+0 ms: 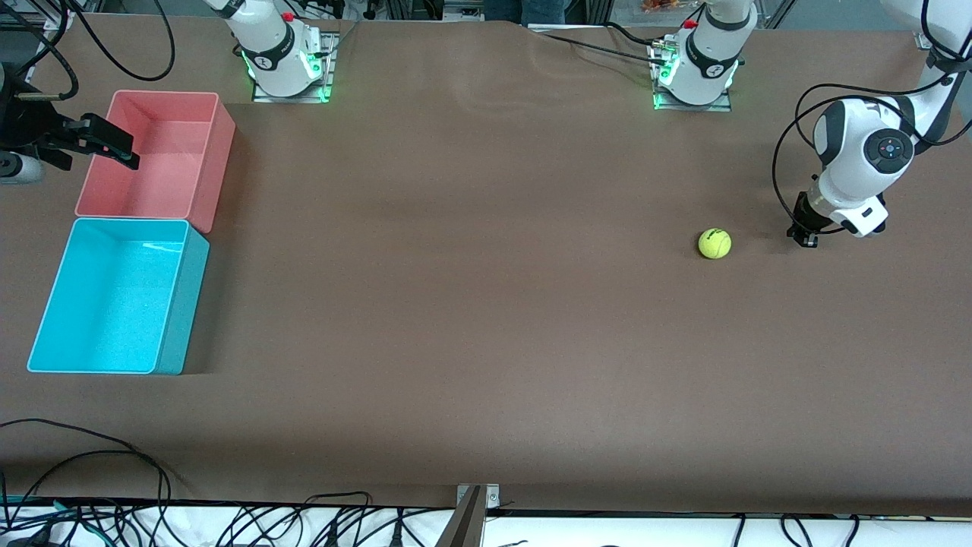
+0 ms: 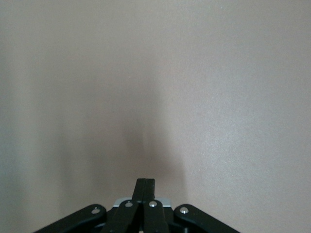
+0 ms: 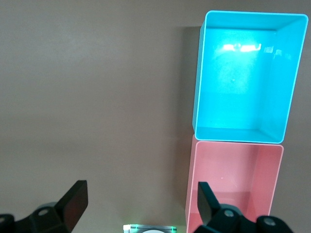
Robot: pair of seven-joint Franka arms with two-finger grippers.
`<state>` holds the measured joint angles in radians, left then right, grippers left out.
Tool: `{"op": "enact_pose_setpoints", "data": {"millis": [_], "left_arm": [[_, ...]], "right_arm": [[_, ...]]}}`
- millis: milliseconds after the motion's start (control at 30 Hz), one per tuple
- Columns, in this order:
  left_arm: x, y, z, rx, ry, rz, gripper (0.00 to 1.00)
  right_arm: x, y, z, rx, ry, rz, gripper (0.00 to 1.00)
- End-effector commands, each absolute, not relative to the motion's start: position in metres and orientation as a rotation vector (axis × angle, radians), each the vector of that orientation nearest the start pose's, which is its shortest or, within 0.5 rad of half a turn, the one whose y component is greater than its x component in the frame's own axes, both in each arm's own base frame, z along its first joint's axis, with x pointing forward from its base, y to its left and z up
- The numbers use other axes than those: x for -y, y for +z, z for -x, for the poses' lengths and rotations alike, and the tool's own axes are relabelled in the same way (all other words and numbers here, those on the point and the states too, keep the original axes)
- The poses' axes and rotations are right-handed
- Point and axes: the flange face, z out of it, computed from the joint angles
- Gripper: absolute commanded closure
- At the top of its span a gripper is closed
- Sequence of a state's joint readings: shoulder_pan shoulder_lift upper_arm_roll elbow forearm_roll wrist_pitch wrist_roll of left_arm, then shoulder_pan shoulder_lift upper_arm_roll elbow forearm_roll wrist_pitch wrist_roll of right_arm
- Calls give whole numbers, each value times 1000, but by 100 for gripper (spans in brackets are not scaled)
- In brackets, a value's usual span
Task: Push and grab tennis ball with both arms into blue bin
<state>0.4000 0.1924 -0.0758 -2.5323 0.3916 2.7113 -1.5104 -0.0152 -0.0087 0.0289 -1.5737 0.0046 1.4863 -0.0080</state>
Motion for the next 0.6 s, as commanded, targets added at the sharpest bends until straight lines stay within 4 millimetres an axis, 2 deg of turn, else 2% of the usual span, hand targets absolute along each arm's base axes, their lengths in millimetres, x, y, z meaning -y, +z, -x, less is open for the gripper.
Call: {"op": "enact_pose_setpoints", "data": {"millis": [0, 133, 233, 433, 567], "left_arm": [[-60, 187, -449, 2101, -104, 2176, 100], [2, 184, -446, 2196, -84, 2111, 100], [25, 181, -437, 2182, -56, 2100, 100], [19, 185, -441, 2146, -67, 2131, 100], [-4, 195, -450, 2095, -86, 2195, 100]], "right_arm": [[-5, 627, -543, 25, 106, 3126, 0], [-5, 627, -543, 25, 105, 3124, 0], [-6, 627, -543, 30, 106, 3128, 0], [-7, 627, -544, 28, 103, 3126, 0], [-6, 627, -544, 28, 103, 3125, 0]]}}
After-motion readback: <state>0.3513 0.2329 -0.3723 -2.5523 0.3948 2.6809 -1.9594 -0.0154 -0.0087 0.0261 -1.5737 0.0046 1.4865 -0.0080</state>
